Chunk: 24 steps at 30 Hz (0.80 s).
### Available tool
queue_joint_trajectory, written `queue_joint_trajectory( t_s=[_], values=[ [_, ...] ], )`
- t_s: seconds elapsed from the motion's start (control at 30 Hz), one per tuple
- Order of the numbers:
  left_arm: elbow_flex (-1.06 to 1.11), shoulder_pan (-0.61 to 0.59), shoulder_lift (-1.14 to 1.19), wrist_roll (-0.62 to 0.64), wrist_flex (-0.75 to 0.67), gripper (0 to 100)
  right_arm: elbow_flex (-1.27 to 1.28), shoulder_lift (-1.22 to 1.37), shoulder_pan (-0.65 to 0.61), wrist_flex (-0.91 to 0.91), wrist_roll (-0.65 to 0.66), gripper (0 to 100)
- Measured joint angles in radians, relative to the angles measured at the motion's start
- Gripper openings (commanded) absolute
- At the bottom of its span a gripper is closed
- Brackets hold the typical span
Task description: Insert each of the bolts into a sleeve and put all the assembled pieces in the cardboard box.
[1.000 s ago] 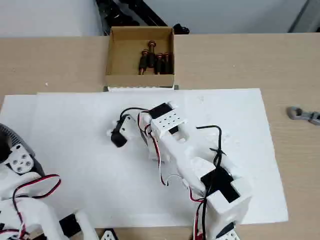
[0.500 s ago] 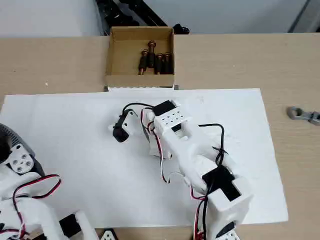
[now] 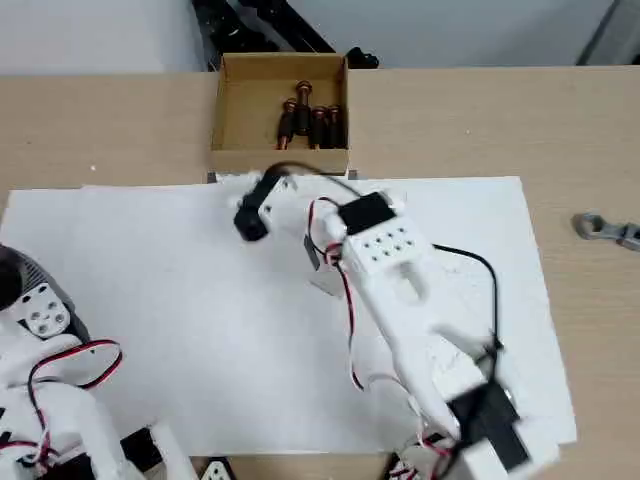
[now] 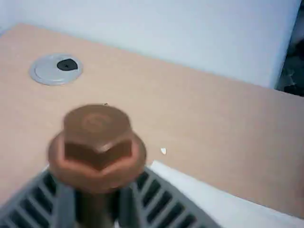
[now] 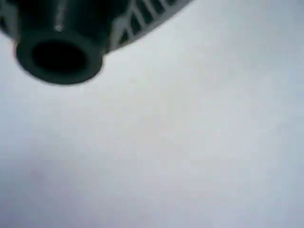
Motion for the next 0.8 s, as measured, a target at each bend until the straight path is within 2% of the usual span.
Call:
queue_joint_trajectory(
  t_s=[0.17,0.3,0.63,0.8],
  values=[
    [0.003,0.0,-0.002,0.0,-0.06,1,0.0,-0.206,0.0,-0.032,-0.261,1.3],
    [0.037,0.054,-0.005,0.0,-0.121,1,0.0,-0.376,-0.014,-0.034,-0.4,1.4],
    [0.236,0.295,0.006,0.0,-0.308,1,0.006,-0.778,-0.064,-0.034,-0.557,1.4],
    [0.253,0.404,0.005,0.0,-0.344,1,0.146,-1.007,-0.066,-0.043,-0.595,1.4]
  ],
)
